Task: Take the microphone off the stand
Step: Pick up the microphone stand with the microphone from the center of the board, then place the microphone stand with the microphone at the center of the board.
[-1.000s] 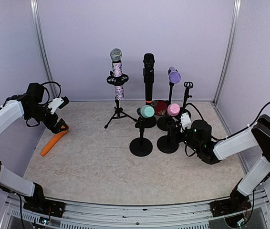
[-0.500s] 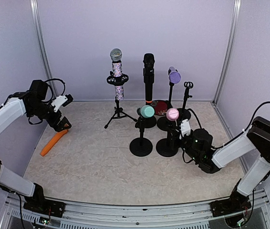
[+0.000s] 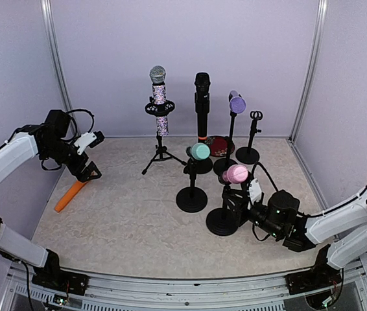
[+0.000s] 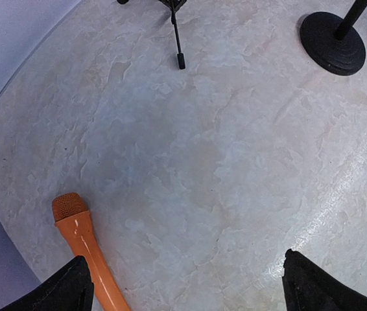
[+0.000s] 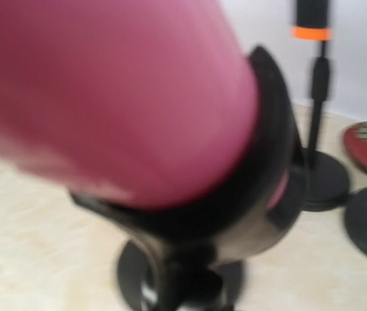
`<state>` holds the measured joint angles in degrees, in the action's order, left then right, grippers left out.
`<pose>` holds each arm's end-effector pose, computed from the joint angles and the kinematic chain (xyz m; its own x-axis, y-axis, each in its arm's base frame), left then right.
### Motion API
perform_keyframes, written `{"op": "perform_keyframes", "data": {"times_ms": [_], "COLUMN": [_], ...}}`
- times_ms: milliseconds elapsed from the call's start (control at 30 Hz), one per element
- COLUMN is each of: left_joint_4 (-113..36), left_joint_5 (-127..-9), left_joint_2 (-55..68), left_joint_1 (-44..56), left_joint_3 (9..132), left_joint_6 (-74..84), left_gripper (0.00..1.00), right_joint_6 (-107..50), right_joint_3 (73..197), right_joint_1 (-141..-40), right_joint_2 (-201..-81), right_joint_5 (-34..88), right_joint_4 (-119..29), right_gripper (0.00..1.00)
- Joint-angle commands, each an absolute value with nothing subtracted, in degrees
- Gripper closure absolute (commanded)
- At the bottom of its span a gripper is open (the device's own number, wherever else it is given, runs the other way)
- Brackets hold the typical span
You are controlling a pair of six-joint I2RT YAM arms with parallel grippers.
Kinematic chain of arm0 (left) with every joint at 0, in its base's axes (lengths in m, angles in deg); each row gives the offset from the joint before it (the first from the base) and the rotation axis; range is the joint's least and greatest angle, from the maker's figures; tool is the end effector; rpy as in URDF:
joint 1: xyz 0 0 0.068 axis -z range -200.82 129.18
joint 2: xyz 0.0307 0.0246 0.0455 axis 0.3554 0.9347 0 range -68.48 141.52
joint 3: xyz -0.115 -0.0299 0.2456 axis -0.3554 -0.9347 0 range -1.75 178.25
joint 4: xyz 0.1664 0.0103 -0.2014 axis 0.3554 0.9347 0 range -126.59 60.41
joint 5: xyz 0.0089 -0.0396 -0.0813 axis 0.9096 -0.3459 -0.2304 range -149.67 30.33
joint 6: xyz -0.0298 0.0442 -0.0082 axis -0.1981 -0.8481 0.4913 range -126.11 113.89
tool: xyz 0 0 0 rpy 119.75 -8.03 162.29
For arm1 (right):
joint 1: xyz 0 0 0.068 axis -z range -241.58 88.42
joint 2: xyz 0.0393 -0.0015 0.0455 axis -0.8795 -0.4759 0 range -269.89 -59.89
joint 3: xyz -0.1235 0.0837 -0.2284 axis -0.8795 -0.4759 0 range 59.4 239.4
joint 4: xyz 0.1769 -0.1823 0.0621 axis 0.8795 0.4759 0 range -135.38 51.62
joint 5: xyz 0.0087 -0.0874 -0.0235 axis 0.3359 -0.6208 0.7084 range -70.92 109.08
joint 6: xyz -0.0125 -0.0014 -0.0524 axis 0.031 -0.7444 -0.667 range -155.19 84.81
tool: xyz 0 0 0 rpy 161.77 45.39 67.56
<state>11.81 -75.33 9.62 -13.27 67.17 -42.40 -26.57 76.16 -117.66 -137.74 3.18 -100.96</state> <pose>0.2713 -0.0457 0.3006 -0.5147 0.6432 -0.5669 0.7129 0.6884 0.1337 0.1438 0.1963 0.1758 -0.1499 0.0356 -0.9881 -0.6305 0.7664 0.1232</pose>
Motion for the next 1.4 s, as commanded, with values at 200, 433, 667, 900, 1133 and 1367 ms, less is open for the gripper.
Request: {"op": "perform_keyframes", "data": {"times_ms": [200, 433, 667, 900, 1133, 1367], "left_joint_4": [13.5, 14.65, 16.06, 17.63, 14.91, 13.99], "left_joint_5": [-77.72, -78.27, -79.92, -83.95, -90.45, -94.03], "left_joint_2": [7.74, 6.57, 3.81, 1.49, 0.12, 0.27], "left_joint_1": [-12.53, -12.3, -12.08, -11.94, -11.69, -10.08], "left_joint_3": [68.56, 68.23, 66.64, 65.84, 63.3, 63.79], "left_joint_6": [-42.12, -42.22, -42.94, -42.63, -39.06, -41.74], "left_gripper": [0.01, 0.01, 0.01, 0.01, 0.01, 0.01], "right_joint_6": [-27.48, -30.37, -32.64, -33.09, -32.02, -32.59], "right_joint_3": [83.41, 98.05, 116.62, 130.52, 135.71, 130.17], "right_joint_1": [-127.42, -128.68, -128.73, -128.73, -128.78, -128.82], "right_joint_2": [-142.86, -157.01, -172.53, -185.5, -191.71, -186.41], "right_joint_5": [3.75, 10.32, 14.81, 14.85, 14.82, 12.61], "right_joint_4": [-106.28, -111.45, -113.76, -113.49, -108.88, -108.6], "right_gripper": [1.0, 1.0, 1.0, 1.0, 0.77, 0.38]}}
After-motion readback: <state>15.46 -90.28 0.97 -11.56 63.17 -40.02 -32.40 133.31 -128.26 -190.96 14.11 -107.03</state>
